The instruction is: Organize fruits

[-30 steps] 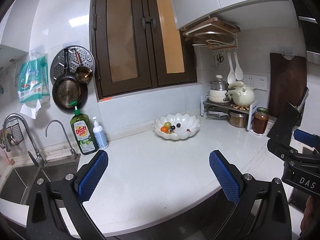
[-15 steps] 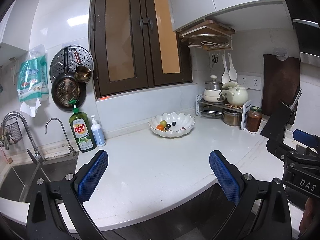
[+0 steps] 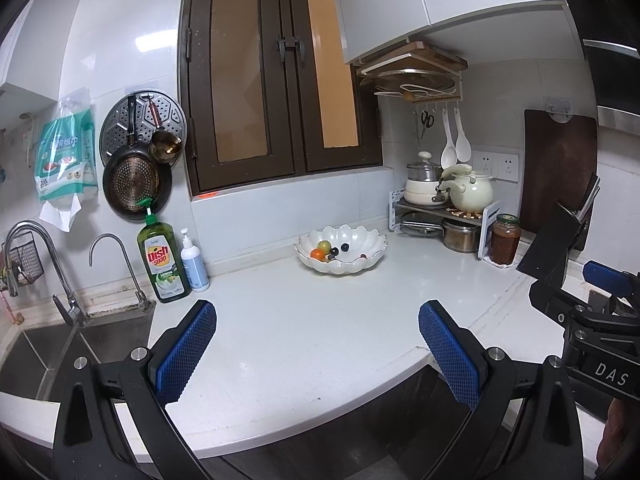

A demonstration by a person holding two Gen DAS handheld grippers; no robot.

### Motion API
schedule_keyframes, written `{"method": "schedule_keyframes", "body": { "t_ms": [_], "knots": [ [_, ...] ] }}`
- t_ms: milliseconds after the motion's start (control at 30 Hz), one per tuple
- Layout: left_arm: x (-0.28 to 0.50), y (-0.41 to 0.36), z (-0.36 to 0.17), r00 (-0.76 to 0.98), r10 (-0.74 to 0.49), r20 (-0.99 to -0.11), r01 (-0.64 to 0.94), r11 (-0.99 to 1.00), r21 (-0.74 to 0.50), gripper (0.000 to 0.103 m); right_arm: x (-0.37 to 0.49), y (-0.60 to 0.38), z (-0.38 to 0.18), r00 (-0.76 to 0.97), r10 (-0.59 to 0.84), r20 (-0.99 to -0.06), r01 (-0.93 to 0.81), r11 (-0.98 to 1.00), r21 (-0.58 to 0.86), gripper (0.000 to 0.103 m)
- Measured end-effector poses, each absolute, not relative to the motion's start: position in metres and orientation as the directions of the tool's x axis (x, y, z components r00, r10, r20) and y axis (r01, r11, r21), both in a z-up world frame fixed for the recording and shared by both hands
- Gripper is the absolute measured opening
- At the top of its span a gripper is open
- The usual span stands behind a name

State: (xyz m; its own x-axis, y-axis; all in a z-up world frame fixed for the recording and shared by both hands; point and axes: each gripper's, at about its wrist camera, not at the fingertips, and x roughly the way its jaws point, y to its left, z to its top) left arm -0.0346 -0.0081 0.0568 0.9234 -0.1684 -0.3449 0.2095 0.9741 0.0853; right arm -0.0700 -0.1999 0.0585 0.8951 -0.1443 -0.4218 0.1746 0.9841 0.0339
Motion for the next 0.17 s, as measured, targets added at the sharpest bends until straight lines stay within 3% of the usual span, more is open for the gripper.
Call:
{"method": "schedule_keyframes", "body": {
  "t_ms": [167],
  "knots": [
    [-0.0367,-0.0082,0.0566,0.923,-0.168,-0.346,0.208,0.975,0.081,0.103,-0.0708,-0.2010,0.0581,0.894,-0.139,-0.425,0.169,0.985,0.034,0.086]
  ]
}}
